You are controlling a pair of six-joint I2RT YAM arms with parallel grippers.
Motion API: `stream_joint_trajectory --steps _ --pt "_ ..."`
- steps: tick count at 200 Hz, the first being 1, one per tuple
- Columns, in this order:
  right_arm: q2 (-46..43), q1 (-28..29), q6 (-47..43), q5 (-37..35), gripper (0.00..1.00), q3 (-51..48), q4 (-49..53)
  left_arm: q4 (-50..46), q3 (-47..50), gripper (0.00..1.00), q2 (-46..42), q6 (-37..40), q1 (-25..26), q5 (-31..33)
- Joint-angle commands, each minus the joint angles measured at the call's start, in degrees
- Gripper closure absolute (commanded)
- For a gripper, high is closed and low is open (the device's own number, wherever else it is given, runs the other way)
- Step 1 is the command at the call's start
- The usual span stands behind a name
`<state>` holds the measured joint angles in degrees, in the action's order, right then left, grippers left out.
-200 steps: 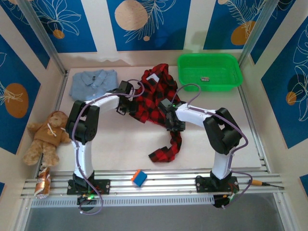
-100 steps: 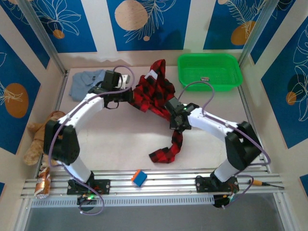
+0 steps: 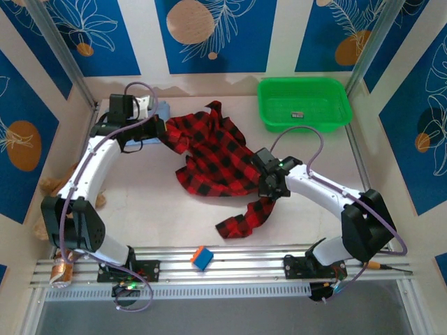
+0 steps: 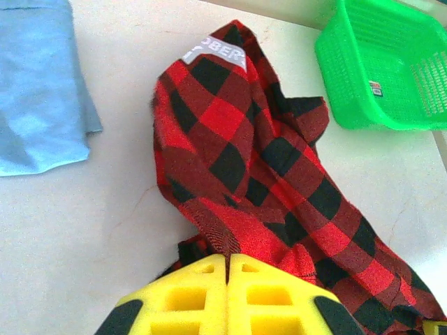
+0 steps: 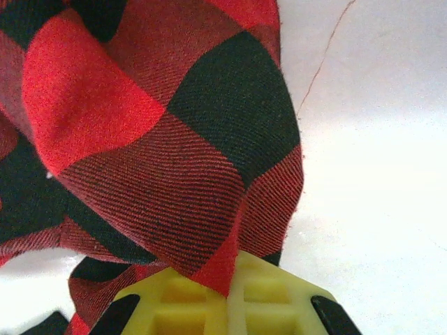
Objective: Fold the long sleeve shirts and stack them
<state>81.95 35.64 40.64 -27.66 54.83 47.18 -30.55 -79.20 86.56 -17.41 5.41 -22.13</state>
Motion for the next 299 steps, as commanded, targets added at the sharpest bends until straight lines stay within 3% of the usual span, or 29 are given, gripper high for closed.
stream_joint_trajectory --steps 1,23,45,53,59,63,81,86,90,106,130,149,172,205,230,256,277,299 --pt "0.4 1.7 0.6 1.9 1.0 -0.9 1.1 -0.7 -2.7 0.96 0.7 0.7 -3.6 -0.8" --pt "0.7 2.5 2.0 2.1 1.0 -2.2 1.4 -3.3 -14.1 0.95 7.3 0.1 -7.3 2.1" --pt "0.9 2.5 2.1 3.2 1.0 -2.4 0.4 -7.7 -27.0 0.92 16.7 1.4 -7.5 2.9" --pt "1.2 2.5 1.9 3.8 1.0 -1.8 0.1 -8.5 -29.9 0.76 19.8 0.7 -7.3 0.4" --pt "1.6 2.4 1.7 4.1 1.0 -1.2 0.1 -9.2 -30.8 0.53 21.7 0.1 -7.0 -1.4" --pt "1.9 2.4 1.7 4.5 0.97 -0.7 0.2 -9.7 -30.6 0.47 22.5 0.0 -6.6 -2.2" --pt "2.1 2.3 0.0 7.3 0.66 1.4 0.3 -7.1 -20.0 0.24 17.9 0.2 -4.4 -0.4" --pt "1.8 2.1 -0.4 7.9 0.58 1.9 0.6 -4.9 -14.8 0.04 15.2 -0.3 -4.1 0.0" --pt "1.3 2.0 -0.8 8.2 0.54 2.3 0.8 -3.2 -10.5 0.0 12.5 -0.8 -4.1 0.3" --pt "-1.2 0.7 -1.9 9.7 0.42 3.1 1.7 -2.2 3.4 0.0 2.8 -2.1 -4.2 3.7" --pt "-4.5 -3.8 -2.7 11.3 0.38 3.2 2.7 -1.7 18.8 0.0 -9.5 -3.5 -3.1 3.5" --pt "-5.0 -8.7 -2.8 12.4 0.38 2.3 3.0 -1.0 25.6 0.03 -12.5 -3.6 -1.2 0.6" --pt "-4.6 -11.5 -3.3 14.0 0.38 0.3 1.8 1.4 29.0 0.13 -8.3 -4.1 2.7 -1.1" --pt "-2.6 -10.8 -2.2 15.4 0.39 -3.7 0.2 8.1 27.5 0.18 1.7 -7.7 9.2 -1.1" --pt "-2.2 -9.5 0.1 15.9 0.39 -7.1 -1.9 10.8 25.1 0.25 9.2 -9.6 10.9 2.2" --pt "0.7 -9.2 0.8 17.0 0.4 -8.5 -5.6 16.0 24.3 0.32 14.6 -12.2 12.1 1.0" --pt "4.0 -8.5 1.2 17.3 0.43 -7.8 -7.5 18.4 23.6 0.47 18.5 -13.8 13.2 1.8" --pt "5.7 -7.5 1.8 17.5 0.51 -7.1 -9.5 18.6 23.2 0.82 19.4 -13.7 13.3 4.8"
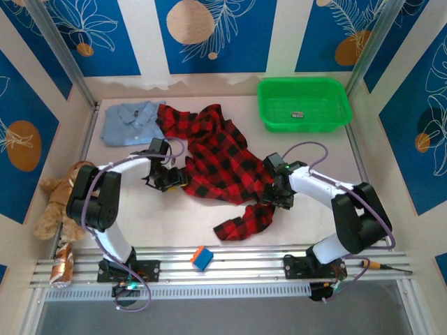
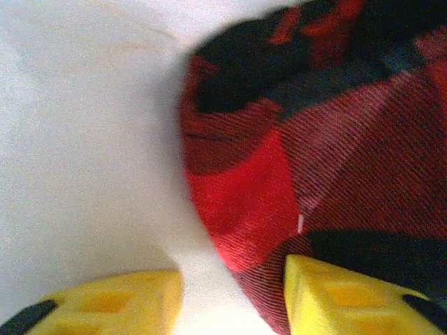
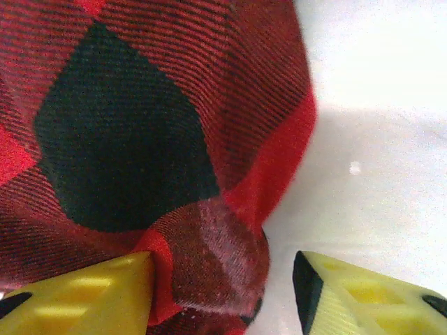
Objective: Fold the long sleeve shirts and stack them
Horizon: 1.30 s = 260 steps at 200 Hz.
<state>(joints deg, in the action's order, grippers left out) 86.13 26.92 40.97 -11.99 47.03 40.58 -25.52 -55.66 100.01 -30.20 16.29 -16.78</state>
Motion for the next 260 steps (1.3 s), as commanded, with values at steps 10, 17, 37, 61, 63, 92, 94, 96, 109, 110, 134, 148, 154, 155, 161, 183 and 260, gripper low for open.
stream_joint_trajectory --steps 10,17,37,61,63,92,94,96,109,110,134,148,154,155,161,183,260 --pt "1.4 1.9 1.8 1.2 0.61 1.3 -3.4 12.1 -0.9 0.96 5.1 -0.3 2.2 1.1" --pt "0.9 2.6 2.0 0.7 0.66 1.7 -3.8 11.1 -1.0 1.0 3.5 -0.1 1.6 1.9" --pt "-1.0 3.9 2.4 1.0 0.69 2.3 -5.4 9.9 1.9 1.0 -6.1 -1.1 -2.0 2.4" --pt "-2.1 4.6 1.0 5.2 0.55 3.2 -7.6 2.3 5.9 1.0 -24.1 -1.0 -6.2 6.8" --pt "-2.2 4.5 1.0 5.3 0.52 3.4 -7.6 1.5 6.1 1.0 -25.8 -1.0 -6.3 7.3" --pt "-2.8 3.0 -1.9 5.9 0.4 8.0 -6.8 -10.9 8.5 1.0 -43.3 0.2 -8.5 12.1" --pt "-2.8 2.8 -2.1 6.0 0.39 8.5 -6.8 -11.5 8.6 1.0 -44.2 0.3 -8.6 12.4" --pt "-2.9 2.5 -2.4 6.1 0.39 8.9 -6.7 -12.2 8.8 1.0 -45.0 0.2 -8.7 12.7" --pt "-2.2 0.7 -4.0 6.2 0.38 12.1 -6.2 -15.1 9.8 1.0 -49.3 -0.1 -9.0 13.7" --pt "-2.1 0.6 -4.1 6.2 0.38 12.4 -6.1 -15.3 9.9 1.0 -49.5 -0.2 -9.0 13.8" --pt "3.4 -1.6 -7.4 5.4 0.38 20.2 -5.0 -16.4 12.7 1.0 -52.9 -2.9 -9.1 14.3" --pt "8.1 -1.4 -9.8 7.0 0.38 24.8 -6.1 -16.4 15.1 1.0 -53.4 -3.6 -9.1 15.3" --pt "10.6 -1.2 -10.9 8.2 0.39 26.9 -6.6 -16.2 16.2 1.0 -53.6 -4.0 -9.2 15.5" --pt "11.1 -1.1 -11.1 8.4 0.39 27.2 -6.6 -16.1 16.3 1.0 -53.6 -4.1 -9.1 15.5" --pt "13.5 -0.6 -12.2 9.3 0.39 29.4 -6.8 -15.6 17.2 1.0 -53.7 -4.4 -9.2 15.5" --pt "20.3 2.7 -17.1 12.9 0.41 35.2 -8.8 -14.3 19.3 1.0 -53.0 -4.8 -9.1 15.5" --pt "33.7 6.5 -24.2 18.8 0.4 44.3 -15.3 -13.8 20.7 1.0 -51.8 -2.6 -9.3 15.5"
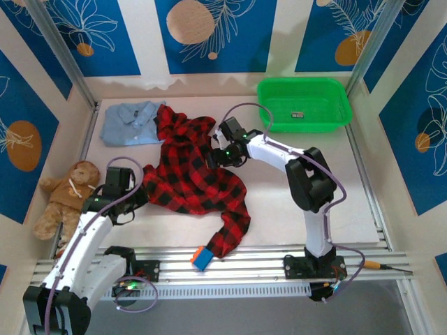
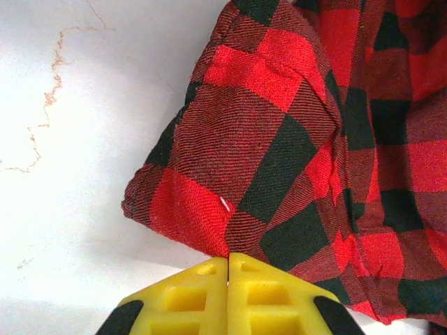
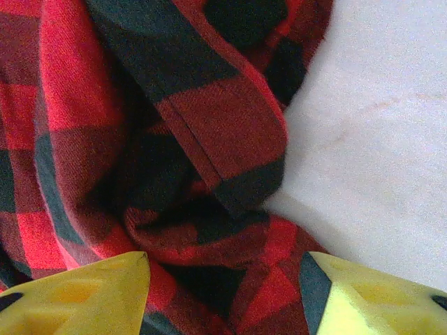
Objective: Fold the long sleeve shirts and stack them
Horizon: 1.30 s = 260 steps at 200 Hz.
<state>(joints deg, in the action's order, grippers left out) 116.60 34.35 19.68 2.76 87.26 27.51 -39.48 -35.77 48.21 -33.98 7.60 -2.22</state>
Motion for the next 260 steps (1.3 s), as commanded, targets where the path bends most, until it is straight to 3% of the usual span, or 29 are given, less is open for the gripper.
stream_joint_trajectory --steps 1,33,73,85,111,135,186,229,260 --pt "3.6 -0.9 -2.9 4.1 0.4 4.4 -2.2 0.2 0.8 1.0 0.0 1.2 -0.5 0.9" --pt "8.5 -1.3 -3.8 2.7 0.4 9.7 -0.2 0.1 0.8 1.0 -0.2 1.5 -0.7 0.9" --pt "12.9 -1.4 -5.4 9.6 0.43 13.8 0.6 0.4 0.4 1.0 0.1 1.8 -1.3 0.4" --pt "12.6 -1.5 -5.1 10.3 0.54 13.2 0.1 0.0 0.0 1.0 0.2 2.1 -1.3 0.5" --pt "8.9 -2.8 -2.3 6.8 0.91 11.7 -0.6 0.2 -0.5 1.0 0.4 2.4 -1.7 0.6" --pt "4.1 -4.8 -2.2 -3.5 1.0 13.5 3.7 0.6 -1.2 1.0 0.9 2.9 -2.3 0.7" --pt "-1.3 -9.9 -3.6 -17.0 1.0 21.0 11.0 1.1 -4.4 1.0 0.8 4.2 -6.4 0.8" --pt "-0.3 -13.4 -3.7 -20.5 1.0 28.2 16.3 0.8 -6.5 1.0 0.8 6.1 -11.6 -1.3" --pt "3.0 -14.6 -3.7 -21.7 1.0 35.2 20.0 3.1 -4.6 1.0 -0.1 4.9 -12.3 -3.8"
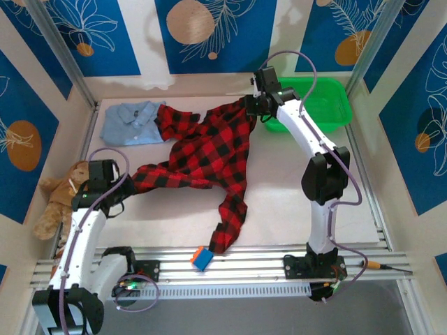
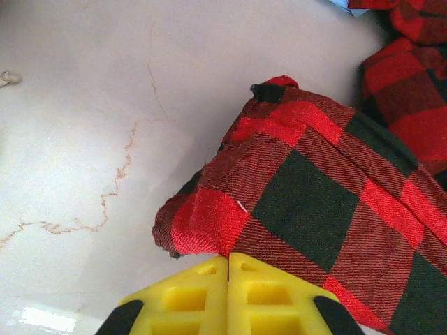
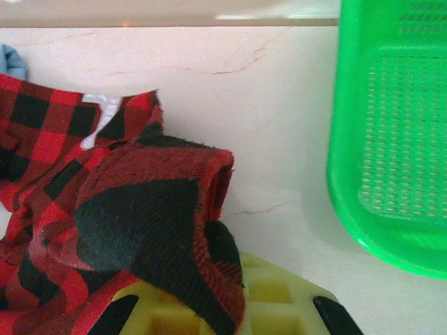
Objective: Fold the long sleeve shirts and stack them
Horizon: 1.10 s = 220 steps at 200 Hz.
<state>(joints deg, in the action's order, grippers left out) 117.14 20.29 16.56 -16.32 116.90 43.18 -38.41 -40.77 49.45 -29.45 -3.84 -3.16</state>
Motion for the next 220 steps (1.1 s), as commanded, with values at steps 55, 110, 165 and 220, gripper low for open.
stream_joint_trajectory --steps 55,110,165,220 --pt "19.4 -0.6 -1.8 -2.6 1.0 35.9 16.3 10.8 6.2 1.0 -6.9 -3.4 3.8 -14.4" --pt "15.6 -1.6 -0.9 -3.5 1.0 35.2 13.6 6.2 -1.5 1.0 -20.1 -1.5 12.6 -12.0" --pt "9.0 -3.6 1.4 7.5 1.0 35.9 9.4 3.9 -27.1 1.0 -3.0 13.4 11.4 0.5" --pt "10.1 -4.5 5.0 18.0 1.0 40.2 5.4 5.9 -51.2 1.0 13.5 24.7 5.2 2.5"
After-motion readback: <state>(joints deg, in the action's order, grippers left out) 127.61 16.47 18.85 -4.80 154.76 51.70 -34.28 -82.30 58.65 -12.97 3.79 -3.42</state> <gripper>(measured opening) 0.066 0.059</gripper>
